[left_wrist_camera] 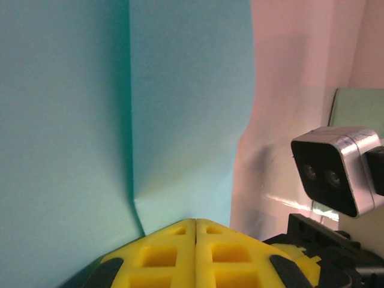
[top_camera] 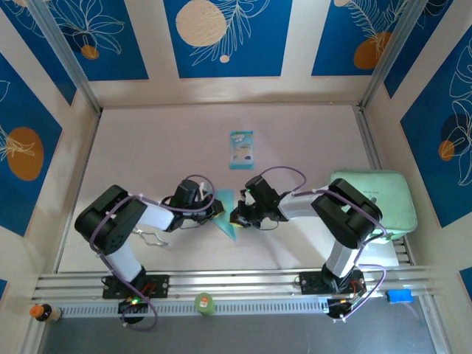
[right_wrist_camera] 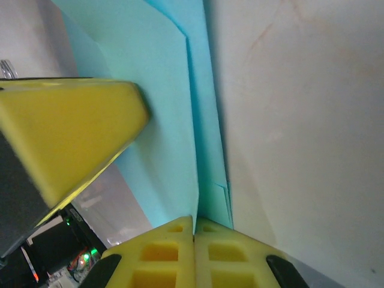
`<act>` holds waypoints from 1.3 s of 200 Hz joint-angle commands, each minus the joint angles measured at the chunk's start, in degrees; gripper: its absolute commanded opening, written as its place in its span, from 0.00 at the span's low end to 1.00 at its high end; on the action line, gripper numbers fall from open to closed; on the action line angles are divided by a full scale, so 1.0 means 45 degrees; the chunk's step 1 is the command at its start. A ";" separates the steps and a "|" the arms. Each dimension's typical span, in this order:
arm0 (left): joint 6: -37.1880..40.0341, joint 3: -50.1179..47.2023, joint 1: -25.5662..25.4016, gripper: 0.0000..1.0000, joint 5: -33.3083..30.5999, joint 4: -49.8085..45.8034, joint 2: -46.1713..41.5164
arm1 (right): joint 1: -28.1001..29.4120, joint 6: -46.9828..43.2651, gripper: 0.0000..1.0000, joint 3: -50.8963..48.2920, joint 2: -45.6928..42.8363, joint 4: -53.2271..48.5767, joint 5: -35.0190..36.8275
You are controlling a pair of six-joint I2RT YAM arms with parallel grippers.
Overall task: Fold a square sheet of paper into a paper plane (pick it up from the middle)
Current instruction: Fourth fold the wing at the center of the table.
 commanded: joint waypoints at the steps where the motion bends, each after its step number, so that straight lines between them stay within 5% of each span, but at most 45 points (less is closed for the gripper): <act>1: 0.1097 0.0488 -0.0053 0.06 -0.0200 -0.2183 -0.0529 | -0.0250 -0.1129 0.02 0.0255 0.0431 -0.1995 -0.0173; 51: 0.2209 0.1460 -0.0053 0.06 0.0034 -0.4456 -0.1033 | -0.0752 -0.2240 0.01 0.0599 0.0715 -0.2859 -0.0704; 107: 0.2767 0.2512 -0.0111 0.05 0.1750 -0.4568 -0.0041 | -0.0806 -0.2306 0.01 0.0636 0.0881 -0.2811 -0.0904; 260: 0.3971 0.2428 -0.0092 0.00 0.0024 -0.6892 0.1590 | -0.0335 -0.2072 0.11 -0.0342 -0.0429 -0.2545 -0.1675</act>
